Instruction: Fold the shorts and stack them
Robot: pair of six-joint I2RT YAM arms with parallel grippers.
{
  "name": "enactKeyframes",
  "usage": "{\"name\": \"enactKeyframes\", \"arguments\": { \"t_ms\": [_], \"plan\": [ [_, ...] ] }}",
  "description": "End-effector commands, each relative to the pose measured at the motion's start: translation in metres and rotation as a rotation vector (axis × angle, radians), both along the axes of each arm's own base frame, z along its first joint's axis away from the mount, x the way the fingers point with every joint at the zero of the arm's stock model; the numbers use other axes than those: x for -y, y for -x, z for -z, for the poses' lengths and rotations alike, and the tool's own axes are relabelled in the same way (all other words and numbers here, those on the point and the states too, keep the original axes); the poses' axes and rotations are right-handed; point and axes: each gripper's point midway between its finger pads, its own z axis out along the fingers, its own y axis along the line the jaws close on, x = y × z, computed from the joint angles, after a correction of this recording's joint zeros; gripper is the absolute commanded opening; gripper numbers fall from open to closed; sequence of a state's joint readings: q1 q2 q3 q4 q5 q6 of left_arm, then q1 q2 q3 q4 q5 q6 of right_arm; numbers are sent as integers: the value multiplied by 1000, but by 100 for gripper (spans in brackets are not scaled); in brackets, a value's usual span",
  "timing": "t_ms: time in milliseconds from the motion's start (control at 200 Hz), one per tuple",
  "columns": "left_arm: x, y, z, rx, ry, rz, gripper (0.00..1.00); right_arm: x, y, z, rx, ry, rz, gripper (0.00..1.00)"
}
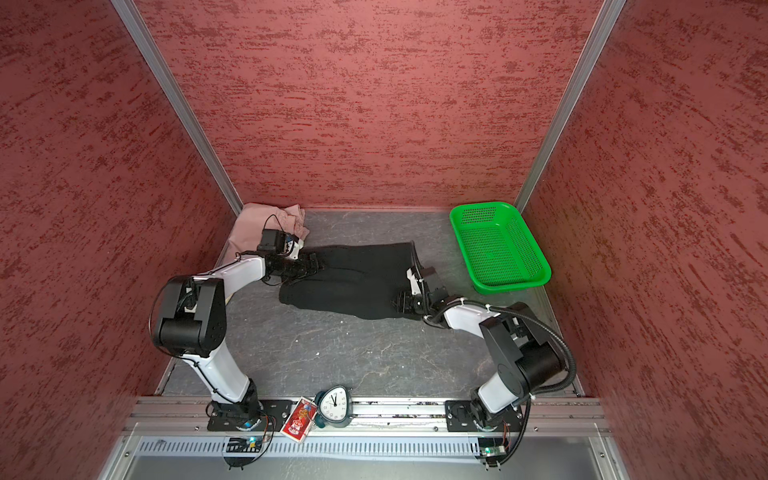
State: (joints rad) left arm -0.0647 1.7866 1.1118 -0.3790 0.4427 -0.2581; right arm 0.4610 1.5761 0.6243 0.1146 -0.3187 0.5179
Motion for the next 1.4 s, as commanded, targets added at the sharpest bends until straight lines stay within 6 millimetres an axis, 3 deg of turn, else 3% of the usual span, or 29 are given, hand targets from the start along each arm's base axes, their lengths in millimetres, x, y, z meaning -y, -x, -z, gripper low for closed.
{"name": "enactKeyframes", "arguments": {
  "t_ms": [0, 160, 286, 376, 511, 616, 706, 756, 832, 947, 1047, 1112, 1232, 1393],
  "plan": [
    [1, 7, 20, -50, 5, -5, 99, 27, 21, 36, -126, 77, 116, 62],
    [15, 22, 26, -89, -27, 50, 99, 75, 44, 43, -177, 200, 254, 63],
    [42, 47, 22, -143, -2, 111, 99, 121, 50, 24, -166, 253, 396, 66],
    [63, 65, 10, -156, -1, 155, 99, 138, 51, 0, -141, 243, 452, 67],
    [80, 70, -27, -103, 19, 185, 99, 132, 26, -58, 24, 207, 416, 69],
    [86, 53, -88, 52, 60, 192, 99, 106, 3, -98, 160, 182, 270, 69],
    [84, 45, -146, 216, 79, 177, 99, 72, -8, -116, 247, 208, 126, 69],
    [77, 46, -170, 280, 83, 152, 99, 59, -15, -114, 244, 212, 90, 69],
    [59, 54, -186, 318, 76, 103, 99, 35, -27, -111, 249, 201, 41, 70],
    [23, 70, -181, 304, 47, 8, 99, -15, -39, -108, 278, 137, -58, 69],
    [-1, 84, -180, 316, 44, -55, 99, -37, -42, -79, 203, 88, -83, 69],
    [-10, 90, -180, 327, 50, -81, 99, -35, -38, -64, 163, 79, -58, 70],
    [-15, 94, -179, 326, 62, -95, 99, -13, -18, -31, 87, 123, 8, 70],
    [-11, 95, -169, 288, 81, -82, 99, 35, 9, 9, -46, 195, 133, 71]
  ]
}}
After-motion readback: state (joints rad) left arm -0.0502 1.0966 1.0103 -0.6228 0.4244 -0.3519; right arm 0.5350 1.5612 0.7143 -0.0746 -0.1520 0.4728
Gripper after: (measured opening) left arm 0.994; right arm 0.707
